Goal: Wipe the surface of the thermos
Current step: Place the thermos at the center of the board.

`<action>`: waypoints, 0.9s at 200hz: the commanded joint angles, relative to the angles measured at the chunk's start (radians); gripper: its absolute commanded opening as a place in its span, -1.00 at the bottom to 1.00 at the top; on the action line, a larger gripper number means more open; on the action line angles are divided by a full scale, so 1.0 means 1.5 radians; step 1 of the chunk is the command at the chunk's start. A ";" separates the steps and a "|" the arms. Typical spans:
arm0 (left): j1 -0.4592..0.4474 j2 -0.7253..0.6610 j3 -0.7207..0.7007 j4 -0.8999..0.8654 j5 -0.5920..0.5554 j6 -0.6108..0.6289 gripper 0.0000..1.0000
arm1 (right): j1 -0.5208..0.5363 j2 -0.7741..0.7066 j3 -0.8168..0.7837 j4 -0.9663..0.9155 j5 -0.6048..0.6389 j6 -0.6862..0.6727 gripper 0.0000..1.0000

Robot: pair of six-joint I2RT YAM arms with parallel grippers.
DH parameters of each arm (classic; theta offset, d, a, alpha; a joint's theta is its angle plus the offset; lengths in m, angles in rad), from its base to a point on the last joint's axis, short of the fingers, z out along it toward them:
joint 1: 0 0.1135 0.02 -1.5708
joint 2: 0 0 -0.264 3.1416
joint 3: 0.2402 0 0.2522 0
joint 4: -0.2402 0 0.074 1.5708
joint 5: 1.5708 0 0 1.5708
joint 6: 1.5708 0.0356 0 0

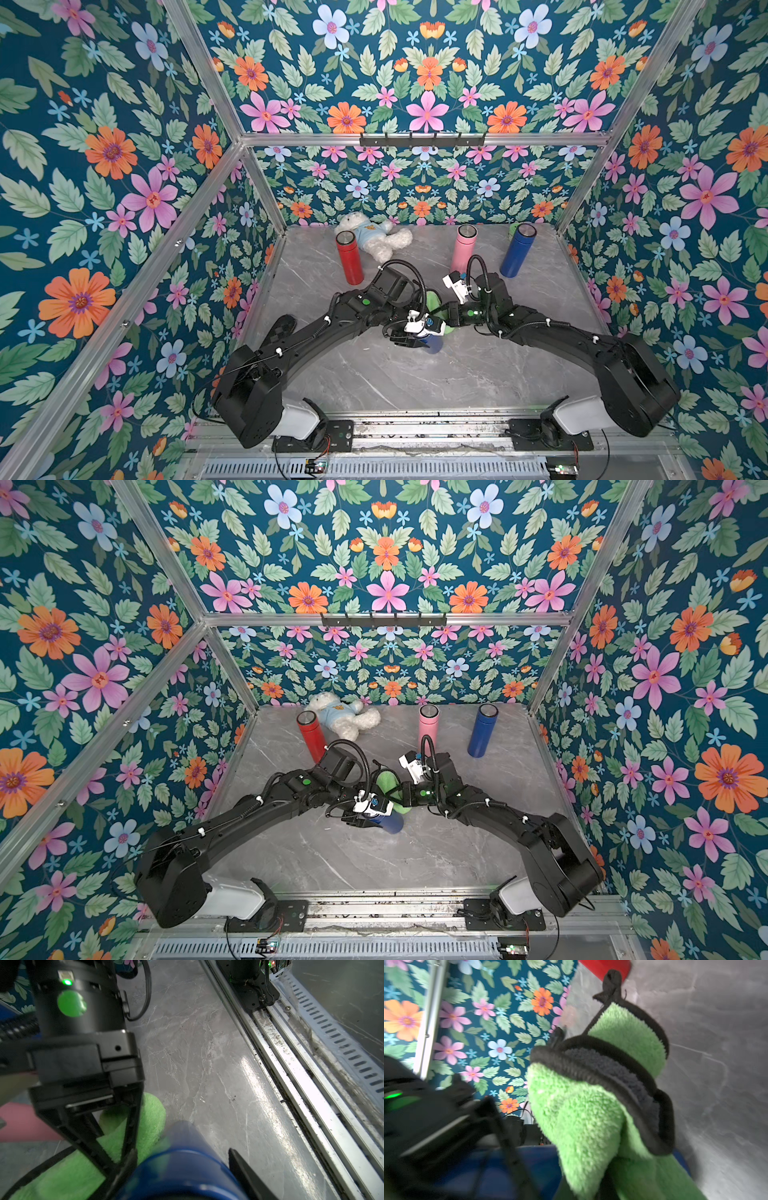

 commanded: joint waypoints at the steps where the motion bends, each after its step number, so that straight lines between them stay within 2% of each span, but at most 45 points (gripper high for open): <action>1: 0.002 0.009 0.007 -0.003 -0.053 0.027 -1.00 | 0.003 -0.004 -0.006 -0.039 -0.039 0.011 -1.00; 41: 0.002 0.004 0.019 -0.010 -0.063 0.000 -1.00 | 0.003 0.052 -0.056 0.011 -0.001 0.018 -1.00; 84: 0.001 0.017 0.050 -0.022 -0.084 -0.101 -1.00 | 0.003 0.084 -0.100 0.033 0.042 0.023 -1.00; 139: 0.001 0.054 0.092 -0.044 -0.110 -0.259 -1.00 | 0.003 0.009 -0.100 -0.057 0.108 0.001 -1.00; 180: 0.001 0.052 0.075 -0.015 -0.134 -0.320 -0.98 | 0.002 -0.050 -0.080 -0.138 0.144 -0.020 -1.00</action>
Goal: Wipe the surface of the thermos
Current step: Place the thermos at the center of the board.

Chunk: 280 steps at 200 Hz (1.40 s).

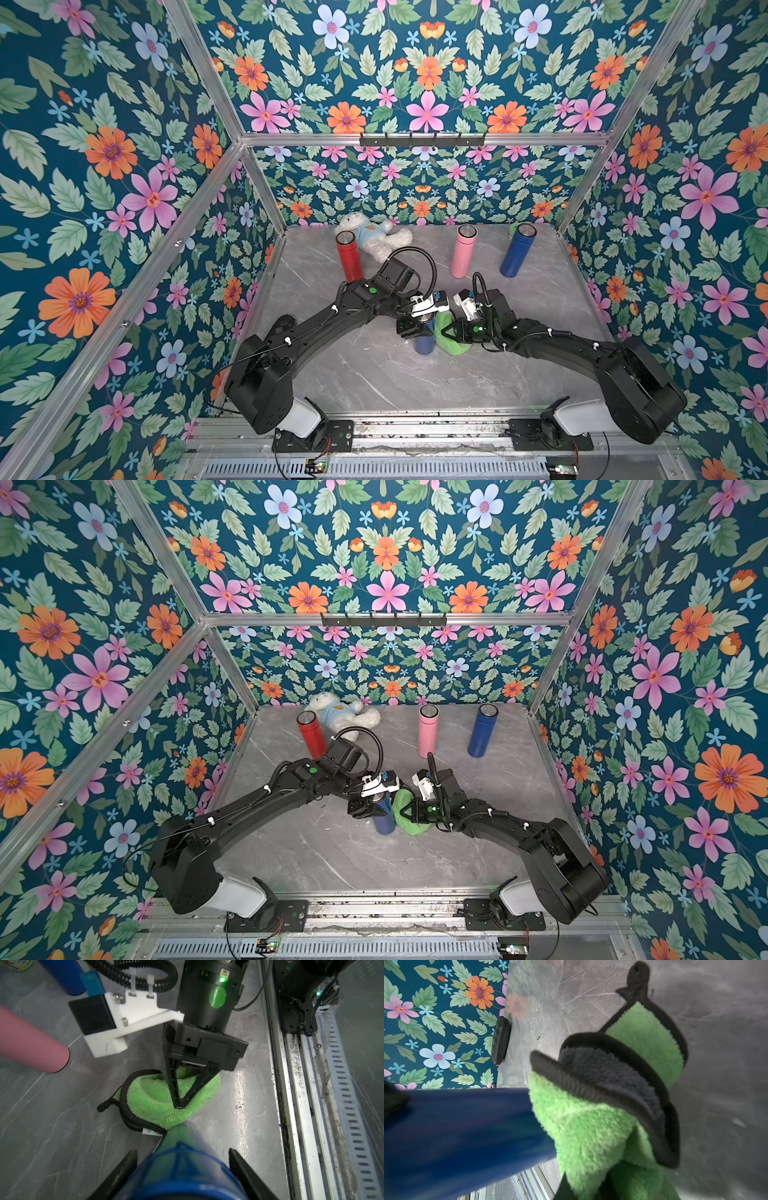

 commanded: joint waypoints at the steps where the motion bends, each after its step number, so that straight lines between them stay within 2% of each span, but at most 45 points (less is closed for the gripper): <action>1: 0.000 0.001 -0.005 0.029 -0.045 -0.044 -0.97 | 0.001 -0.025 0.011 -0.062 0.018 -0.019 -1.00; 55: -0.002 0.017 0.031 -0.006 -0.060 -0.065 -0.66 | 0.001 -0.093 0.031 -0.146 0.065 -0.038 -1.00; 119: -0.010 0.009 0.021 0.015 -0.052 -0.073 -0.24 | -0.004 -0.175 0.042 -0.253 0.121 -0.061 -1.00; 161: -0.011 0.012 0.016 0.035 -0.058 -0.083 0.12 | -0.009 -0.200 0.031 -0.264 0.129 -0.060 -1.00; 212: -0.010 0.013 0.023 0.035 -0.057 -0.079 0.34 | -0.014 -0.209 0.023 -0.265 0.130 -0.058 -1.00; 227: -0.011 0.012 0.021 0.032 -0.057 -0.078 0.59 | -0.015 -0.210 0.023 -0.265 0.130 -0.058 -1.00; 280: -0.011 0.004 0.010 0.035 -0.056 -0.077 0.79 | -0.016 -0.209 0.023 -0.264 0.130 -0.057 -1.00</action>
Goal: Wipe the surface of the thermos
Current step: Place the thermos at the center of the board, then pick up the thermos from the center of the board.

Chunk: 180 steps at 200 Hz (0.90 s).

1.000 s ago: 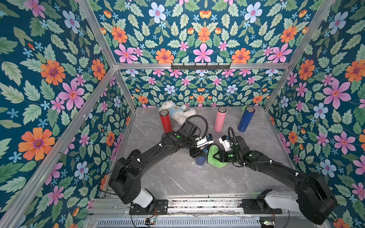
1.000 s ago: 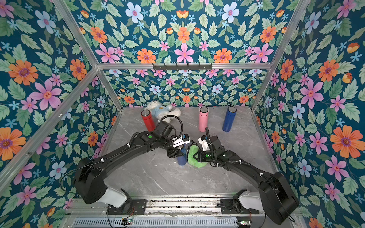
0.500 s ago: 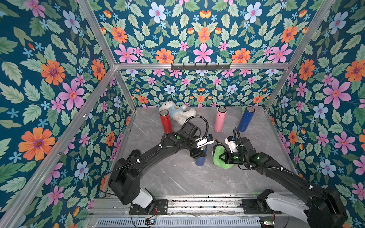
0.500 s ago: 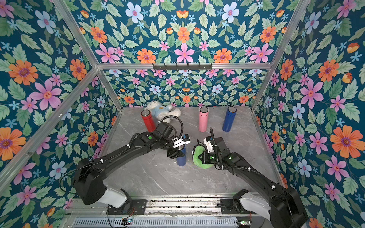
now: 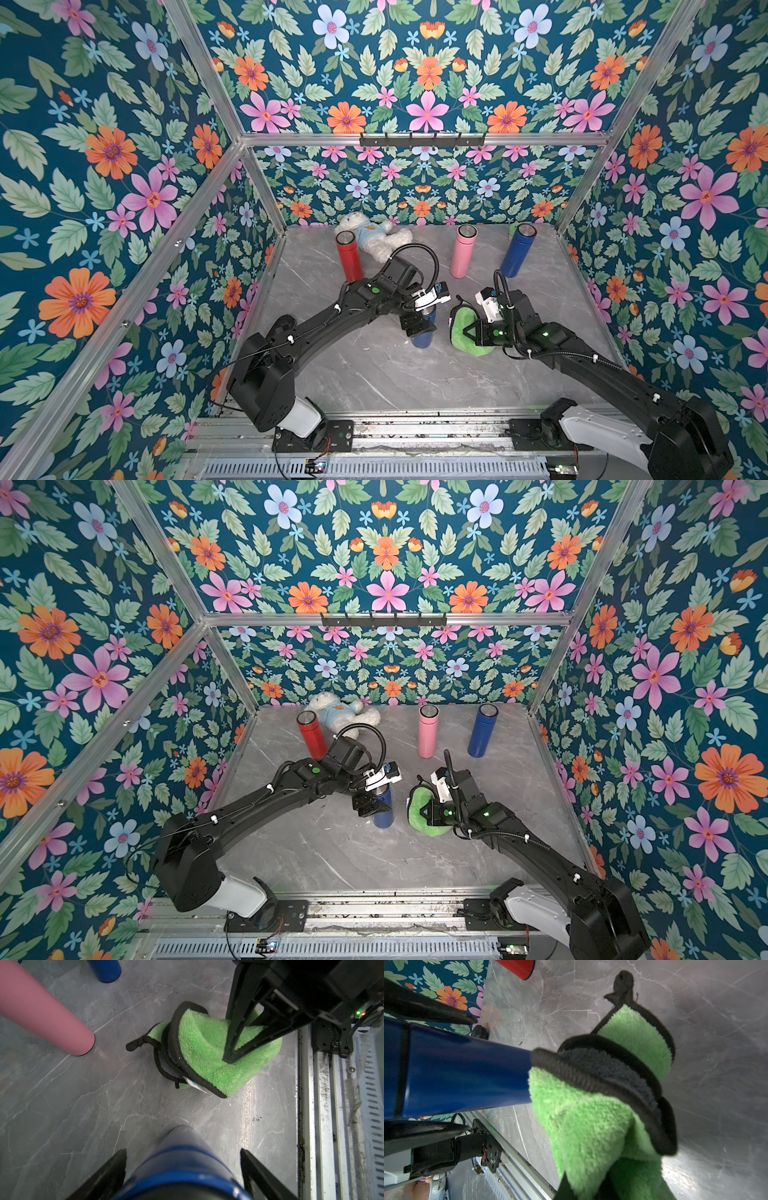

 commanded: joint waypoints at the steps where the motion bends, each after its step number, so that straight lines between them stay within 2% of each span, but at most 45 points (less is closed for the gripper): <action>1: 0.002 -0.005 -0.001 0.005 0.003 0.003 0.79 | 0.000 -0.001 -0.001 -0.003 0.005 -0.003 -1.00; 29: 0.002 -0.011 0.001 0.008 0.000 0.002 0.98 | -0.001 -0.001 -0.004 0.000 0.004 -0.001 -1.00; 62: 0.002 -0.045 -0.029 0.063 -0.007 -0.028 0.98 | -0.001 -0.001 -0.004 0.002 0.002 -0.001 -1.00; 152: 0.002 -0.177 -0.242 0.395 -0.070 -0.232 0.98 | -0.002 -0.021 -0.002 -0.003 -0.001 0.002 -1.00; 180: 0.002 -0.200 -0.294 0.476 -0.094 -0.259 0.99 | -0.002 -0.022 0.003 -0.014 -0.005 0.003 -1.00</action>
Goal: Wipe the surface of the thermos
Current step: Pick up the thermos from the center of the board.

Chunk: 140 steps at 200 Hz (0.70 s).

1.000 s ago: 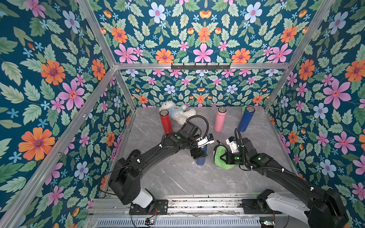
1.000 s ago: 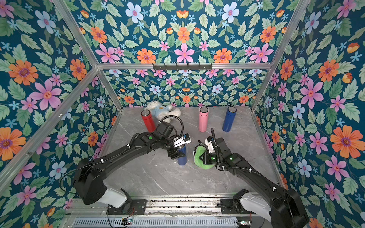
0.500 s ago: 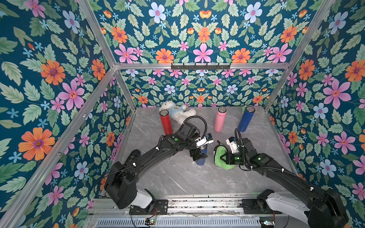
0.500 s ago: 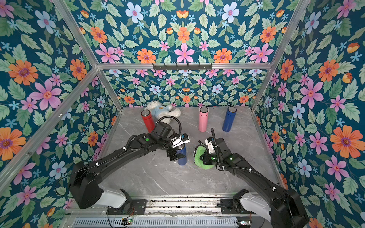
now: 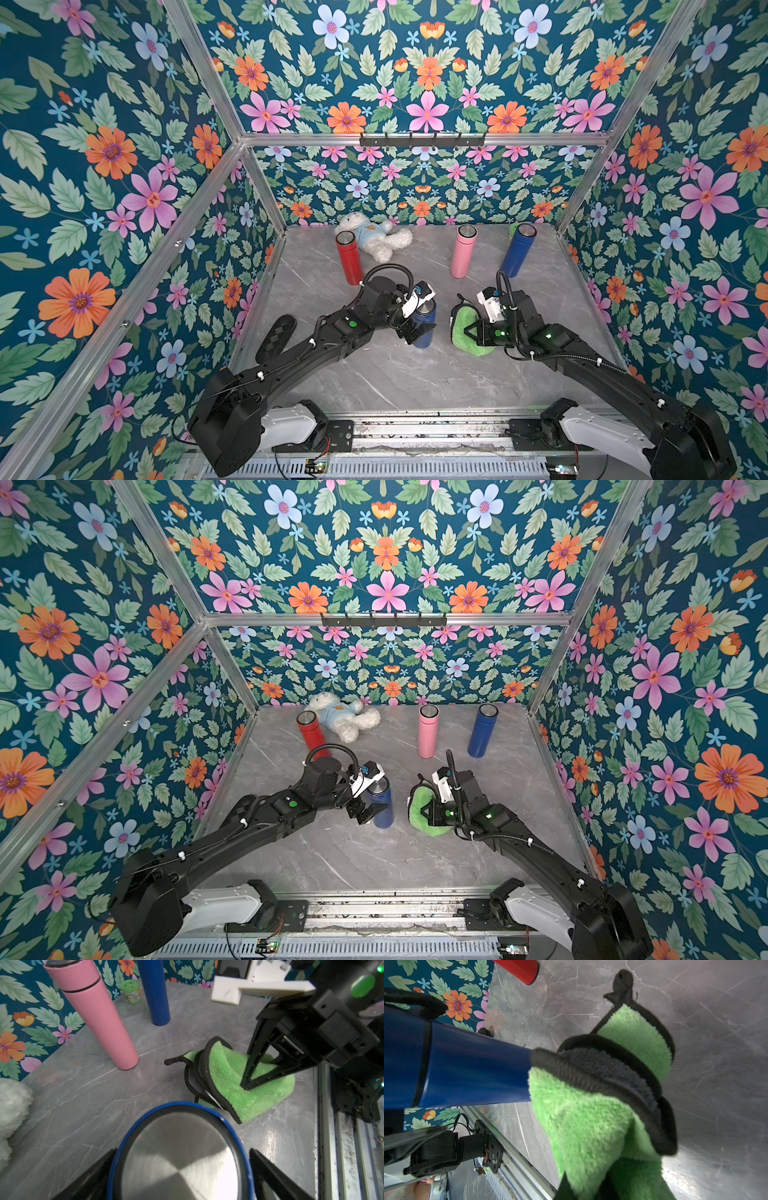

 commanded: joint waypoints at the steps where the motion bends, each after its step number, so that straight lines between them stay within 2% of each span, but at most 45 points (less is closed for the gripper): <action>1: 0.001 -0.015 -0.029 0.123 -0.026 -0.054 0.98 | 0.000 -0.003 0.007 -0.015 -0.005 0.002 -1.00; 52: 0.001 -0.040 -0.136 0.309 0.000 -0.070 0.99 | 0.001 -0.015 0.025 -0.049 0.006 0.008 -1.00; 140: 0.001 0.034 -0.280 0.715 0.021 -0.097 0.99 | 0.000 -0.050 0.049 -0.126 0.037 0.015 -1.00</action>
